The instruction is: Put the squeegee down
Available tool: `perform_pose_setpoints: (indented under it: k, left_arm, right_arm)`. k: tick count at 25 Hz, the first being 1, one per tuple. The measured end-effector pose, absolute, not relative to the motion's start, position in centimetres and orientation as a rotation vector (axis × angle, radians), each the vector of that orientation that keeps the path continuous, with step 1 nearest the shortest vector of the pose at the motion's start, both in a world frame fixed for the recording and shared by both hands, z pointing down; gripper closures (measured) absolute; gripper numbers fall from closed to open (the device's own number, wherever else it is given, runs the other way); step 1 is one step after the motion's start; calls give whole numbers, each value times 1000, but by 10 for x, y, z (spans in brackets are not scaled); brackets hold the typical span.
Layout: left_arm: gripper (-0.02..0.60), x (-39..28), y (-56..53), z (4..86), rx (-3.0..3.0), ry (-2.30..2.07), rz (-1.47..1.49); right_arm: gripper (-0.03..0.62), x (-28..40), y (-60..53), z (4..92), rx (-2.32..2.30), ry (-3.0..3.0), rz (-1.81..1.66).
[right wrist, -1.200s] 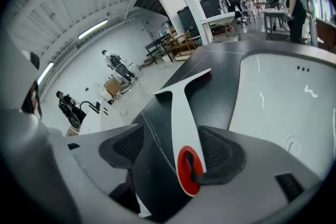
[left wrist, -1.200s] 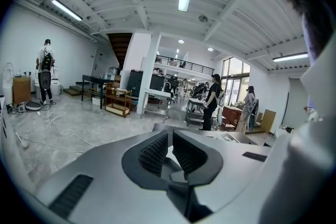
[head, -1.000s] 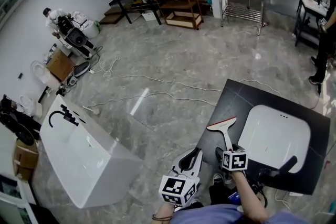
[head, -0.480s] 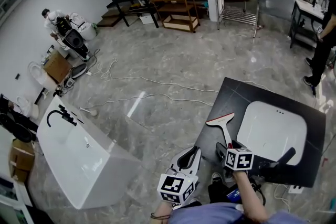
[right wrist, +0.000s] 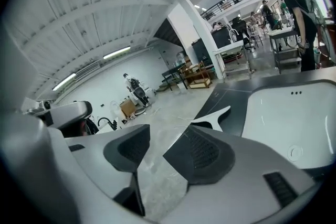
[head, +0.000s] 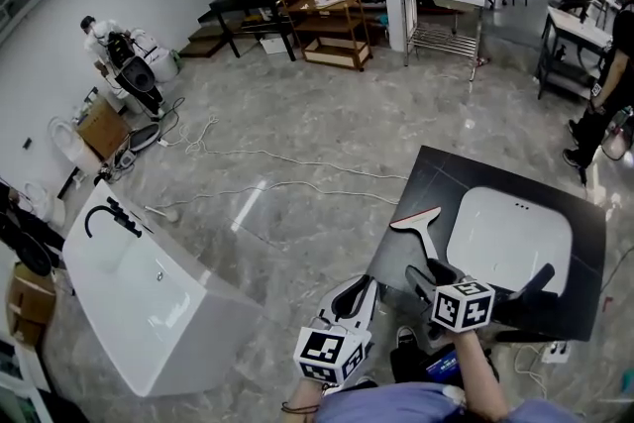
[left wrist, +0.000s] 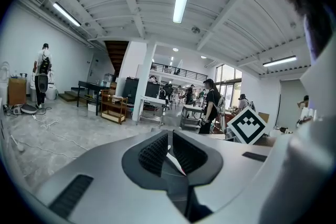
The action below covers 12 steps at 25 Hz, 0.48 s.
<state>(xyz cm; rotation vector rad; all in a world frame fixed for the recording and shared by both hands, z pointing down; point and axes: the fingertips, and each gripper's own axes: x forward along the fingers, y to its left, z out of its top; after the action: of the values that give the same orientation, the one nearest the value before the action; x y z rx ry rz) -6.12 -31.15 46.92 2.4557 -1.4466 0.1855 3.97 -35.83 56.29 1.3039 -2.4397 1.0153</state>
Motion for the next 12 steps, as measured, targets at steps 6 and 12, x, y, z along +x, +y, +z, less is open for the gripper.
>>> perform_pose_setpoints:
  k: [6, 12]
  left_arm:
    - [541, -80, -284, 465, 2465, -1446, 158]
    - [541, -98, -244, 466, 2480, -1428, 151]
  right_arm:
    - [436, 27, -315, 539, 1327, -2483, 984]
    - [445, 11, -274, 525, 1337, -2519, 936]
